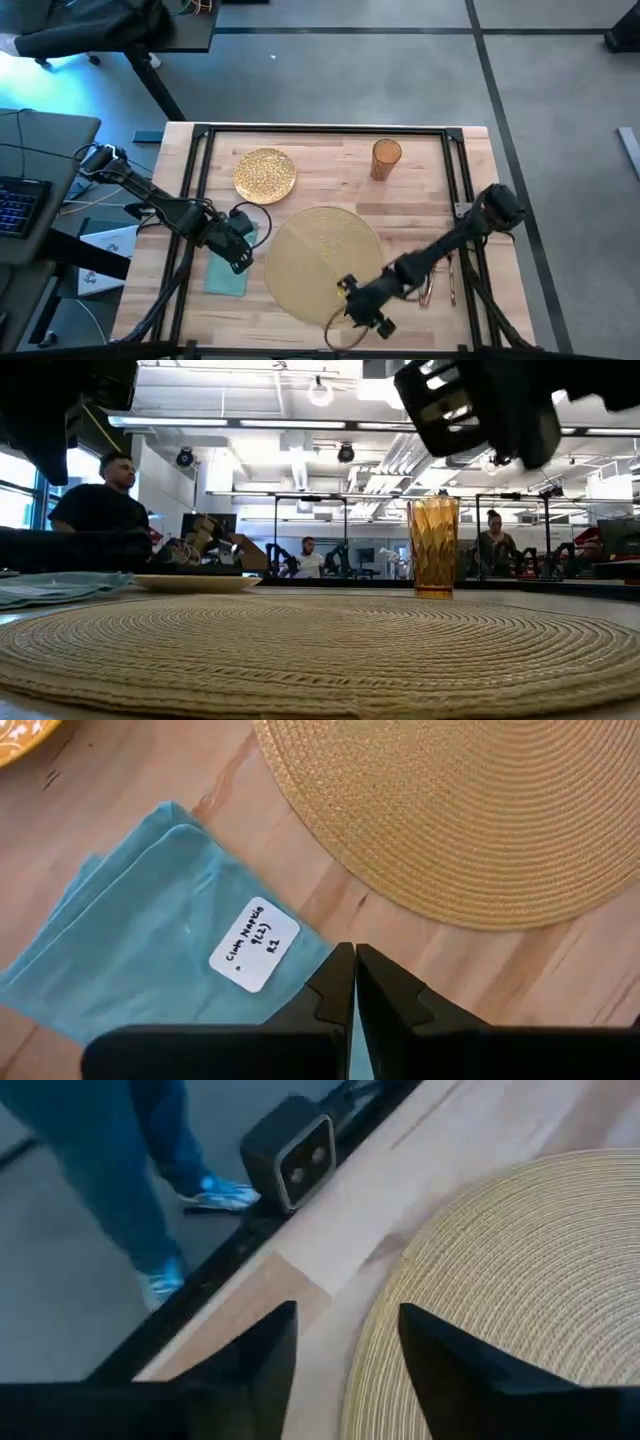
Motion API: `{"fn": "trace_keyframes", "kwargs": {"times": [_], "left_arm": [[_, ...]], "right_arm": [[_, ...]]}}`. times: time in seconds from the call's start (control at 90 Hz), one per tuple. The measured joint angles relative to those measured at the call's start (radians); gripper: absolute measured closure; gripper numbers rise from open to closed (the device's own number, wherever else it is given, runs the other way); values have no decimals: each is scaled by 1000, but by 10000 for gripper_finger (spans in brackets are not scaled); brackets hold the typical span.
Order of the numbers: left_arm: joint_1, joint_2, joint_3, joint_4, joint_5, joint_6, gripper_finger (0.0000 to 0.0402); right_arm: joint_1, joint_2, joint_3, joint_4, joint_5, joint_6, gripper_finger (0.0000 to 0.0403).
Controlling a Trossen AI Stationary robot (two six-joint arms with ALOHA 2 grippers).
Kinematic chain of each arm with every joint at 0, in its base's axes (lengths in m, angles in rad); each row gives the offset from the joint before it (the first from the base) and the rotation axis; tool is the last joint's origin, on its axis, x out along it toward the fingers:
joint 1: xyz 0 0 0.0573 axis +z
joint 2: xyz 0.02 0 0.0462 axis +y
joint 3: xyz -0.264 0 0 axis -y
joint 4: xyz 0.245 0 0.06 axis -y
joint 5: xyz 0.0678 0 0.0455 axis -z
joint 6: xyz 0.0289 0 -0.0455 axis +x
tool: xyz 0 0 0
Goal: Set table place
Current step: Adjust the mat
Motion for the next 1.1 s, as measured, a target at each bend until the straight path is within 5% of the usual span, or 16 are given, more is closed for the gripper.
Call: {"fn": "trace_keyframes", "kwargs": {"times": [0.144,0.4,0.656,0.9,1.1], "left_arm": [[0,0,0,3,3,17,401],[0,1,0,3,8,17,401],[0,1,0,12,27,17,401],[0,-4,0,15,31,18,401],[1,-31,68,8,-29,71,401]], "right_arm": [[15,69,0,0,144,131,215],[2,163,7,17,132,229,224],[-57,167,11,-22,32,451,379],[-148,-23,45,-148,-11,643,401],[-260,-270,66,-24,-273,849,402]]}}
